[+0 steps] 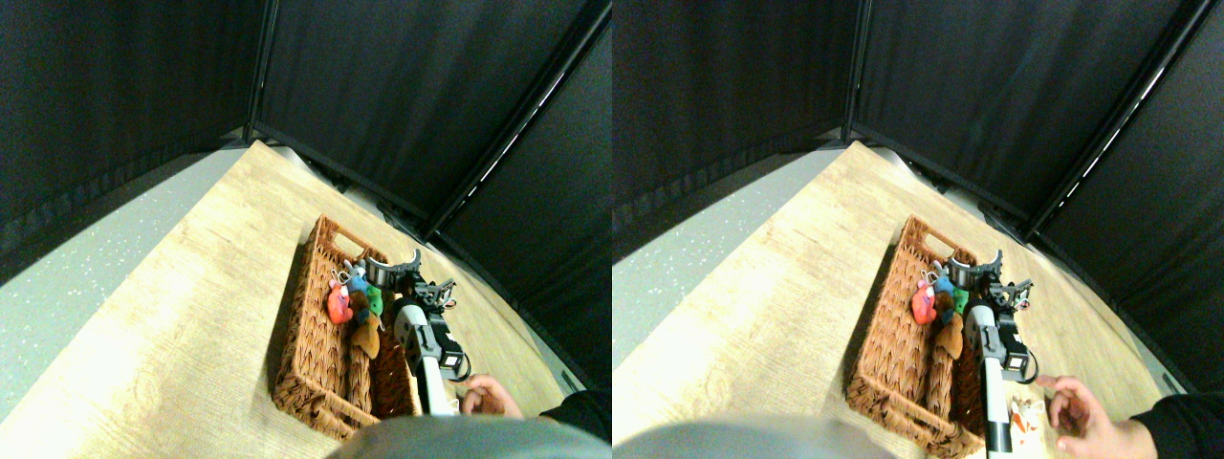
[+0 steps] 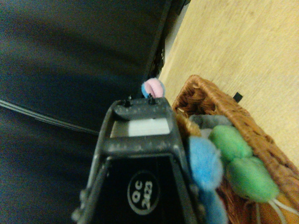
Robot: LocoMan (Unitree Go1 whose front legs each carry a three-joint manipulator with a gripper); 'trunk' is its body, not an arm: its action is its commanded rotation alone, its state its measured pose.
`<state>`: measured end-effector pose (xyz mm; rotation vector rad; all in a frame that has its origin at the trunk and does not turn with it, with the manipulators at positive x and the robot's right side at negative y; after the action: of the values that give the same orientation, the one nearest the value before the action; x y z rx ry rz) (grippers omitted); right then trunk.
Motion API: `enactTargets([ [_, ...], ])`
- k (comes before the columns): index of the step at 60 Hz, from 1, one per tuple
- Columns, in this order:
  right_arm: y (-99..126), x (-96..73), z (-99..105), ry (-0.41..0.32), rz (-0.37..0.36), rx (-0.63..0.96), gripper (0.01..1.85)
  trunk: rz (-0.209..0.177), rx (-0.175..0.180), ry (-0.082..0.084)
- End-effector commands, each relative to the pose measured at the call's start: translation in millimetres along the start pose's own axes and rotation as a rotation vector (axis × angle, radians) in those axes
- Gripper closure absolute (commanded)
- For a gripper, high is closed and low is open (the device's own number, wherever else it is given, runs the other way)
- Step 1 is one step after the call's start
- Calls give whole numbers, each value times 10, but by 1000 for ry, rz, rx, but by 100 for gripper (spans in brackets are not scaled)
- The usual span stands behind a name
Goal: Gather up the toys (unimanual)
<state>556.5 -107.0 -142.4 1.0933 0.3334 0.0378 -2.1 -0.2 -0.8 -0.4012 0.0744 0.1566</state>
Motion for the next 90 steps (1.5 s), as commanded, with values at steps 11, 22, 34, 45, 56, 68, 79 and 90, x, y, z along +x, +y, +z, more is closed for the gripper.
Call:
enactTargets([
  [11, -94, -54, 450, -180, 64, -32, 114, -14, -78, 17],
  [22, -273, -236, 783, -306, 37, -65, 124, -40, -48, 25],
  [34, -438, -482, 968, -435, 25, -20, 132, -65, -20, 33],
  [45, -631, -639, 1007, -465, -5, -32, 135, -77, -3, 42],
  [56, -803, -757, 933, -457, -15, 20, 130, -79, 4, 50],
  [68, -952, -858, 829, -500, -54, 104, 116, -81, 9, 53],
  [79, -1121, -960, 698, -536, -85, 172, 98, -85, 18, 60],
  [90, -1328, -1037, 685, -554, -116, 192, 90, -91, 32, 66],
])
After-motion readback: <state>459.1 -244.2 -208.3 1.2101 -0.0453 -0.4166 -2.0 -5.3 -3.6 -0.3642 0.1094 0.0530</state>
